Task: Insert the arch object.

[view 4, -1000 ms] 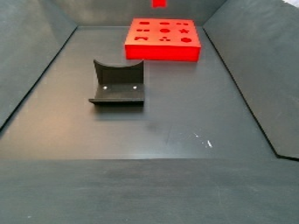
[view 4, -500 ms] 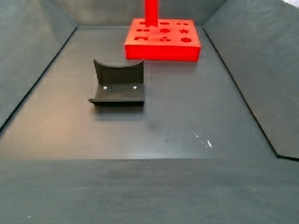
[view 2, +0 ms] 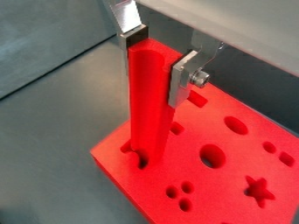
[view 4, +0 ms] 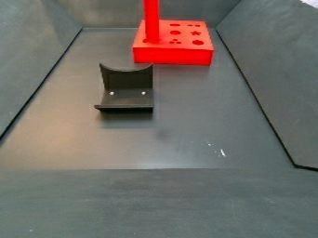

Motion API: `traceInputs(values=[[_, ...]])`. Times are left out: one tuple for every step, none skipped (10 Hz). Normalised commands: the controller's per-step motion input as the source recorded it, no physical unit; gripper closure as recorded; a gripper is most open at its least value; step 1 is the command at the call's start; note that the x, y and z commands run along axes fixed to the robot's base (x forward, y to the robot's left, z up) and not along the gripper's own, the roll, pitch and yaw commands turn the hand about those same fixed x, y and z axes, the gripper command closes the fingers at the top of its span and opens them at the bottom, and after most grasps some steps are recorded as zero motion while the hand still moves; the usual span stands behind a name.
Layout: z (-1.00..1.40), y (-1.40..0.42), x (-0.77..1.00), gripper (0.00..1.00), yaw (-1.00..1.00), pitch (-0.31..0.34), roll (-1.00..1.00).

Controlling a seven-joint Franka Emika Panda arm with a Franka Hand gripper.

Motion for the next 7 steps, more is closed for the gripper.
traceInputs(values=[[-0.11, 0.07, 0.15, 1.0, 0.0, 0.016, -0.02], [-0.13, 0.08, 0.01, 1.0, 0.0, 0.011, -0.02], [-0.19, 0.13, -0.03, 1.0, -0.09, 0.0, -0.11], [-0.28, 0.12, -0.05, 1.0, -0.09, 0.0, -0.17], [-0.27, 0.19, 0.0, 1.0, -0.07, 0.0, -0.18], [-0.22, 0.28, 0.11, 1.0, 0.0, 0.0, -0.17], [-0.21, 0.24, 0.07, 1.0, 0.0, 0.0, -0.18]])
